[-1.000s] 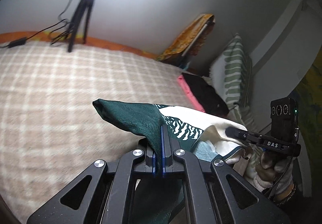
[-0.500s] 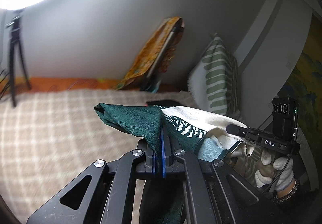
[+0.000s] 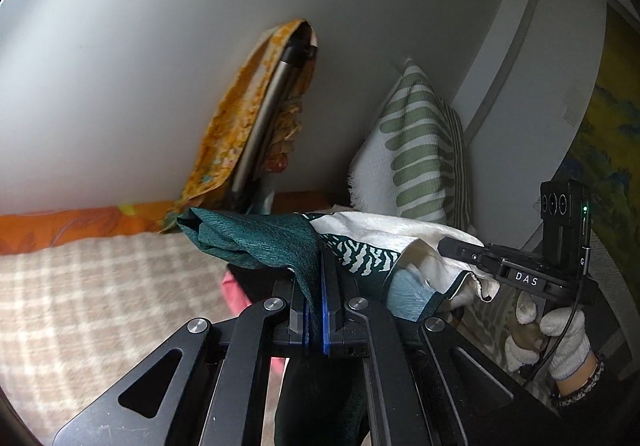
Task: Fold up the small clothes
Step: 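Lift the folded bundle with both tools and carry it onto the clothes stack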
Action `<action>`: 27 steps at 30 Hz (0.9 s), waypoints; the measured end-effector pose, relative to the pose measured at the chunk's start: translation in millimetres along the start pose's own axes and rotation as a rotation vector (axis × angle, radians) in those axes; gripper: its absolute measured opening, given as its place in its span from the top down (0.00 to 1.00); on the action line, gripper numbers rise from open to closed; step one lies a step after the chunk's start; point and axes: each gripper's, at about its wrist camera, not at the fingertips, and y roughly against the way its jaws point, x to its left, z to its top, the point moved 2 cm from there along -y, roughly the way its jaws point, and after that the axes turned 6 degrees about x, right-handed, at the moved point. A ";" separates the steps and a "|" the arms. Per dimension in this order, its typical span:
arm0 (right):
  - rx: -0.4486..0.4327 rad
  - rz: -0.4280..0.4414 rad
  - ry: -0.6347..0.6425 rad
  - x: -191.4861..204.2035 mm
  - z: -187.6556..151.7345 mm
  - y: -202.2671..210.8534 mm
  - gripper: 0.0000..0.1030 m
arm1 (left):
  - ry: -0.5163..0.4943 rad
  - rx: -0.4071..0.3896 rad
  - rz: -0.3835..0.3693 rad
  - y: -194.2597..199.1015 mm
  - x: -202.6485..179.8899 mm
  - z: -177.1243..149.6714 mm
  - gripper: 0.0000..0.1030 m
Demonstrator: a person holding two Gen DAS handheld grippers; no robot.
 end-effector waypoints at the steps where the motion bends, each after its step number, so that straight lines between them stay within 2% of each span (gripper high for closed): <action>1: -0.003 -0.001 0.002 -2.7 1.6 -1.8 0.98 | -0.007 -0.002 0.001 -6.8 -2.7 0.9 0.98; 5: -0.014 -0.008 0.010 -21.9 5.7 -12.6 0.98 | -0.035 -0.009 0.012 -30.8 -11.8 1.4 0.98; 13: -0.010 0.029 -0.027 -62.9 -2.8 -45.7 0.98 | -0.015 0.018 0.018 -82.7 -14.1 -10.2 0.98; 20: 0.068 0.095 -0.104 -105.9 -31.7 -73.2 0.98 | 0.034 0.100 0.024 -106.1 -3.3 -38.0 0.98; 25: 0.116 0.080 -0.131 -120.6 -40.6 -81.5 0.97 | 0.046 0.159 0.048 -107.4 3.7 -54.4 0.98; 27: 0.141 0.108 -0.142 -118.1 -43.5 -84.0 0.92 | 0.052 0.171 0.060 -106.2 7.4 -57.9 0.98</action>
